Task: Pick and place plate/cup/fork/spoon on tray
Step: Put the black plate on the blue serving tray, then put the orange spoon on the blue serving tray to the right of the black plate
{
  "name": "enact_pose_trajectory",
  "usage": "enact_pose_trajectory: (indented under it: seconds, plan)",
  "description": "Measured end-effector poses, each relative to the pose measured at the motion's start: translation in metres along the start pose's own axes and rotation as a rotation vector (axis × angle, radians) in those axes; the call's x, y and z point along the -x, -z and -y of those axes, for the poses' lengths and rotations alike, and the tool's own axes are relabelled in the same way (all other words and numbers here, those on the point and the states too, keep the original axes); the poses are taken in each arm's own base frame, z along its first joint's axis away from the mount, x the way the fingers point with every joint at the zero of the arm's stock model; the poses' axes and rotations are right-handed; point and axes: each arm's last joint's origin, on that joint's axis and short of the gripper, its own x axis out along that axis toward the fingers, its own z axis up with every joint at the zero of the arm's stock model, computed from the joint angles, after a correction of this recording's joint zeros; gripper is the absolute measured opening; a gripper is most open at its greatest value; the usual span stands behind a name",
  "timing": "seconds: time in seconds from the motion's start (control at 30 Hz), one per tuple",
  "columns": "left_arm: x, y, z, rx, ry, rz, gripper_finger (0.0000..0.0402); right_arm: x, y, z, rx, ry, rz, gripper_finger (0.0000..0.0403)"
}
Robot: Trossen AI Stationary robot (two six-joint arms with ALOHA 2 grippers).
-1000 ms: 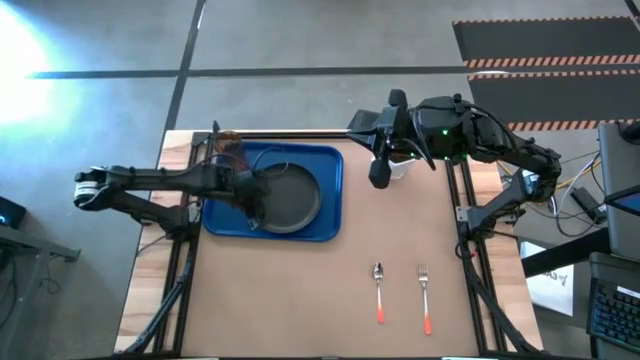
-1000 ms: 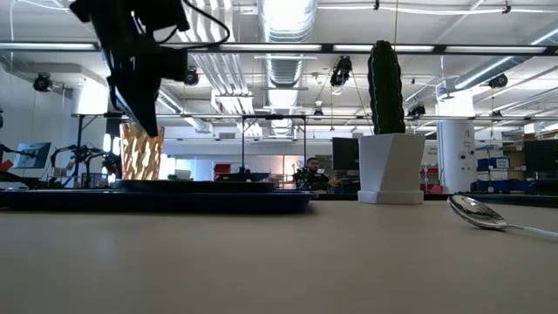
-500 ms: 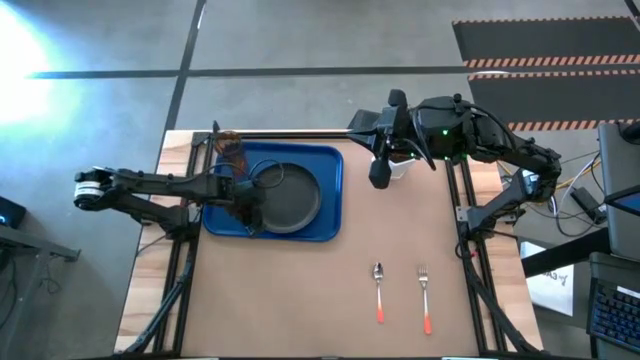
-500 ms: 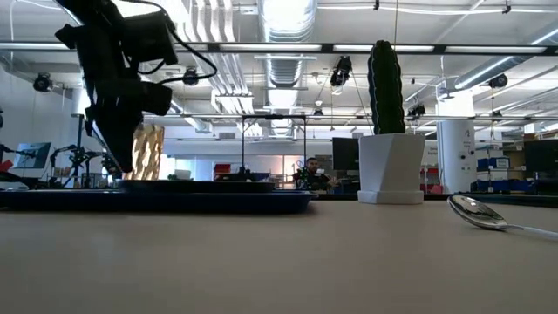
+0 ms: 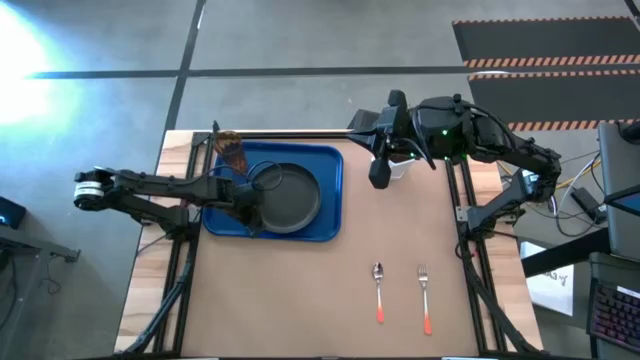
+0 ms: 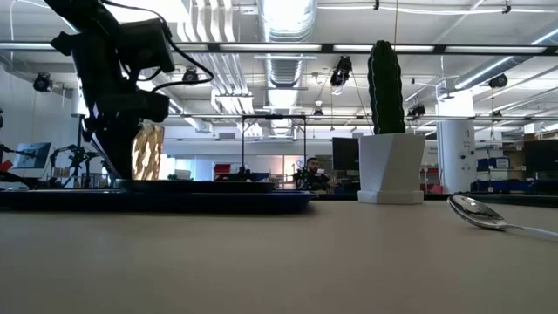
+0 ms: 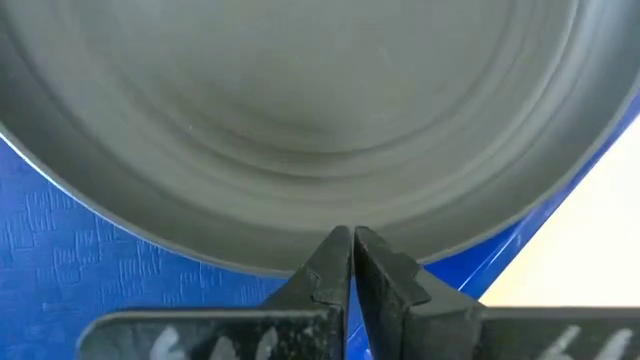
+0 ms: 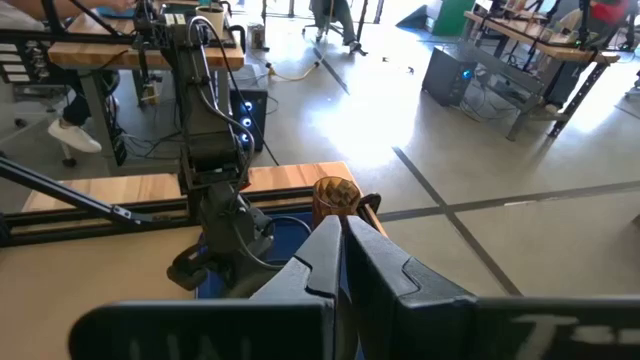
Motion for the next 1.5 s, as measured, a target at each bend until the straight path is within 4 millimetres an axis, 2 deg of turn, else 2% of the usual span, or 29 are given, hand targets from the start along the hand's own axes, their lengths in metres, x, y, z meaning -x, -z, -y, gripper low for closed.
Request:
enact_pose_trajectory:
  seconds: [0.57, 0.8, 0.97, 1.17, 1.37, 1.5]
  plan:
    - [0.003, 0.021, -0.012, 0.020, -0.121, -0.215, 0.0000, 0.000, 0.002, 0.000, 0.004, -0.001, -0.020, 0.0009]
    - [0.015, 0.005, -0.003, 0.015, -0.071, -0.131, 0.0000, 0.000, 0.002, 0.000, -0.001, -0.001, -0.022, 0.0009]
    - [0.039, -0.021, 0.011, -0.037, 0.052, 0.087, 0.0000, 0.000, 0.006, 0.000, 0.010, -0.004, -0.065, 0.0009]
    - [0.087, -0.046, 0.026, -0.125, 0.183, 0.388, 0.0000, -0.001, 0.022, -0.002, -0.015, -0.009, -0.224, 0.0009]
    - [0.133, -0.052, 0.031, -0.192, 0.227, 0.594, 0.0000, -0.010, 0.041, -0.008, -0.099, -0.086, -0.411, 0.0009]
    - [0.152, -0.050, 0.032, -0.221, 0.243, 0.714, 0.0000, -0.025, 0.046, -0.016, -0.153, -0.210, -0.468, 0.0009]
